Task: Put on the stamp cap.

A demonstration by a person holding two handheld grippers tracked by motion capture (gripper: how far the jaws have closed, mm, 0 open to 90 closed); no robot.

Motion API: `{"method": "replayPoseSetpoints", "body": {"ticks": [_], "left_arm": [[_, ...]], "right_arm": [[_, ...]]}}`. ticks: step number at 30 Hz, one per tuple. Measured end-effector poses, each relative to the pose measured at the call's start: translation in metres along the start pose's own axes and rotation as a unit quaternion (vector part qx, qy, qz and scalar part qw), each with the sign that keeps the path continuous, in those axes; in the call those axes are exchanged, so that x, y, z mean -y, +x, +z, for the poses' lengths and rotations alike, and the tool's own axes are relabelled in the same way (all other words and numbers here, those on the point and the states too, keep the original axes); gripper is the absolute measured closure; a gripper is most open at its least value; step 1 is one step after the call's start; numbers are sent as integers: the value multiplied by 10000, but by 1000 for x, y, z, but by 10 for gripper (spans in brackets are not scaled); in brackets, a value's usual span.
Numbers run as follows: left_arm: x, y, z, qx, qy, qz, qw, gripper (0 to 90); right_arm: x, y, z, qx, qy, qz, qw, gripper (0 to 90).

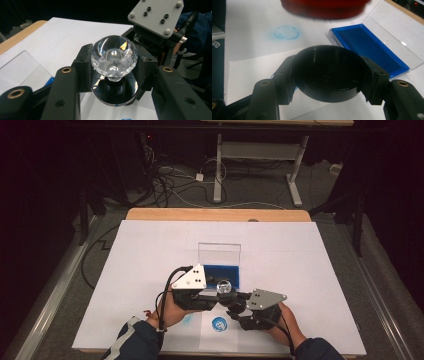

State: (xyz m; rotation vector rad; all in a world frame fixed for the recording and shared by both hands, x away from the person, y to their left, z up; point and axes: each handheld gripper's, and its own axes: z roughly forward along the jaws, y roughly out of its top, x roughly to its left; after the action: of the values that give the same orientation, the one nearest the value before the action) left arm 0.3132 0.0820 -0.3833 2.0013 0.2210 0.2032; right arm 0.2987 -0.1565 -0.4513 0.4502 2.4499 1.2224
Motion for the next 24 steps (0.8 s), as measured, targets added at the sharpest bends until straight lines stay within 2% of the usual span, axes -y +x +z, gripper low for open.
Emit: {"method": "replayPoseSetpoints", "body": {"ticks": [3, 8, 24], "left_arm": [[0, -2, 4, 83, 16, 2, 10000, 541], [1, -3, 8, 69, 42, 15, 10000, 541], [6, -3, 16, 101, 96, 10, 9999, 541]], "right_arm": [[-2, 1, 2, -13, -1, -1, 10000, 388], [-5, 0, 3, -62, -85, 118, 9999, 388], [-11, 2, 5, -191, -256, 258, 9992, 388]]}}
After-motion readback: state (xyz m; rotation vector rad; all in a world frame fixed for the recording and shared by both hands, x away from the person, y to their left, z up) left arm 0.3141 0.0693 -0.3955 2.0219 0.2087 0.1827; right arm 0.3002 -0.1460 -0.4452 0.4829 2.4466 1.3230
